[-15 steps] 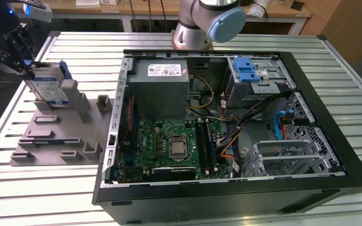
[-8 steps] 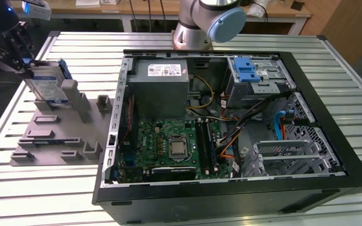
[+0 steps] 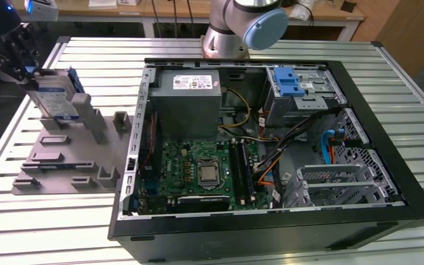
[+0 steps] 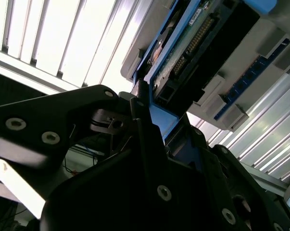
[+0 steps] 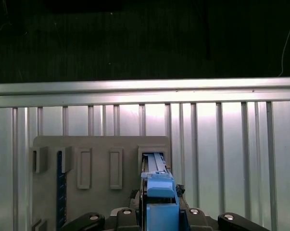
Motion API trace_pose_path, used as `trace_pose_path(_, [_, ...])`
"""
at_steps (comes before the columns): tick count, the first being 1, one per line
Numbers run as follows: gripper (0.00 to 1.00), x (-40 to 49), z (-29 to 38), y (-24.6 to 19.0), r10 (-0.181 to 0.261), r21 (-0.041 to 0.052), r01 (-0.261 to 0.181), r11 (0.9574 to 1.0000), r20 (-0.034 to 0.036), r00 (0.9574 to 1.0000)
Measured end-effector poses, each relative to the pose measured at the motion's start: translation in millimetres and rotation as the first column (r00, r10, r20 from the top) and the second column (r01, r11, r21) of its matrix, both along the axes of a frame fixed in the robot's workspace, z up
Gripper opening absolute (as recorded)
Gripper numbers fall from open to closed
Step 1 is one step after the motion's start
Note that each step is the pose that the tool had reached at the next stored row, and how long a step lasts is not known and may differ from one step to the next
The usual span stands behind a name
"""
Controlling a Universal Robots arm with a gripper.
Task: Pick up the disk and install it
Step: 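Pick up the disk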
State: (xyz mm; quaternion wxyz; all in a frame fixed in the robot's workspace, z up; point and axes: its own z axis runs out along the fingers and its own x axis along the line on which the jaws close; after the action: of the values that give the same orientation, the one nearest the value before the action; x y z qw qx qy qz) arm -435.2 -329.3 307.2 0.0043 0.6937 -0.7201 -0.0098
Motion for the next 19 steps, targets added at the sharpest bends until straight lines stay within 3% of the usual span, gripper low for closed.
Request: trace_pose_path(19, [0.36,0.0,8.5,0.0,0.0,0.0001,0.0,1.0,0.0001,1.0])
